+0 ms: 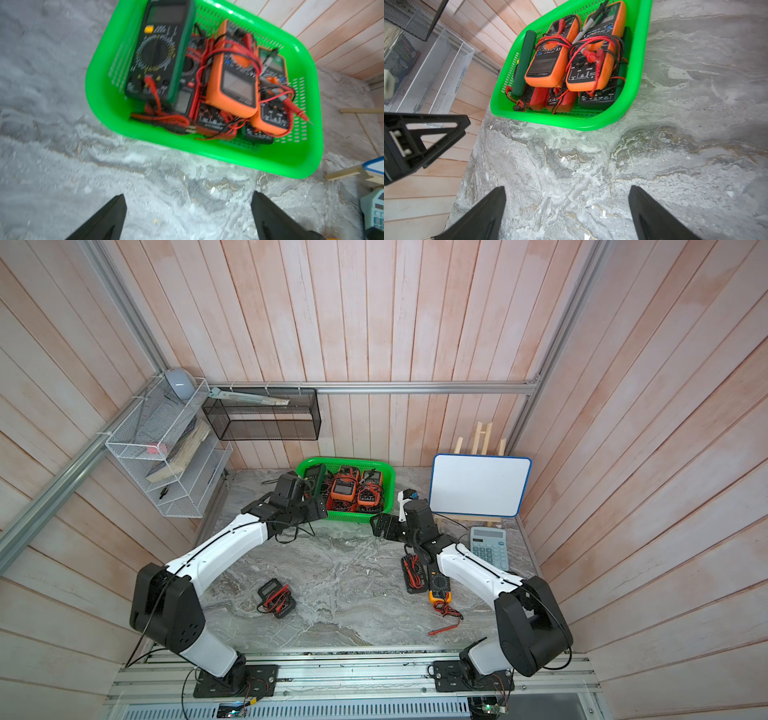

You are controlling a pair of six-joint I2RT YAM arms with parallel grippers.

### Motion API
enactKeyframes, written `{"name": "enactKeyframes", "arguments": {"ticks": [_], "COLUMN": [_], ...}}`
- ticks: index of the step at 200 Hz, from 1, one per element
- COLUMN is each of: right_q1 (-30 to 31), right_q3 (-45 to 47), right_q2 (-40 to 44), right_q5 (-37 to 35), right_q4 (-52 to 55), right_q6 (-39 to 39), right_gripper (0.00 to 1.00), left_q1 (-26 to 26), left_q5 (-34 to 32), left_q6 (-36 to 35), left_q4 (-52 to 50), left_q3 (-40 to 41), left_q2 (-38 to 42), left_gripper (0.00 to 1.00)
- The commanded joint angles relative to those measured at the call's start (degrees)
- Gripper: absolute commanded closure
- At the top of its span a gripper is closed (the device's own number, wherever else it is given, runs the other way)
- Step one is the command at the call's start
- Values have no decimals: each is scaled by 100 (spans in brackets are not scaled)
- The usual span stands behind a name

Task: Put the multimeter into the basket
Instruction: Place the multimeter in the basket, then pick up the multimeter from the center of the board.

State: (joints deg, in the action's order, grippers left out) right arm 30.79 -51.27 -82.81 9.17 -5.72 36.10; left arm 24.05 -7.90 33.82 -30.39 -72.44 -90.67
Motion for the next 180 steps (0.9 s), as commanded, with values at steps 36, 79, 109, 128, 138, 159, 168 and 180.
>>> {"name": "enactKeyframes", "arguments": {"ticks": [36,79,109,128,138,159,168,180], "right_q1": [525,1035,1123,1131,1131,1131,1132,1129], "right_q3": [-203,-422,-386,-378,-385,-418,-428,-452], "right_q2": [-194,-444,-482,-495,-501,-541,-567,-585], "right_q5": [164,185,239,261,259,261,269,270], "right_q4": [-311,-212,-256,-278,-287,-280,-273,-261], "right_q6": [-139,-361,-358,-358,-351,-345,-340,-331], "right_gripper": [2,2,2,2,2,2,2,2], "left_q1": [-117,-262,-462,-647,-727,-857,-890,-932], "left_q5": [-268,-361,-351,-235,-193,-53,-7,44], "left_q6": [2321,3353,3447,3432,3409,3306,3243,3154], "left_q4": [-1058,-1830,-2099,-2131,-2120,-2051,-2025,-1992], "left_q3": [1250,1902,2164,2323,2406,2550,2582,2629], "left_q2": [1299,1858,1957,1956,1942,1889,1860,1818], "left_gripper": [0,0,0,0,0,0,0,0]}}
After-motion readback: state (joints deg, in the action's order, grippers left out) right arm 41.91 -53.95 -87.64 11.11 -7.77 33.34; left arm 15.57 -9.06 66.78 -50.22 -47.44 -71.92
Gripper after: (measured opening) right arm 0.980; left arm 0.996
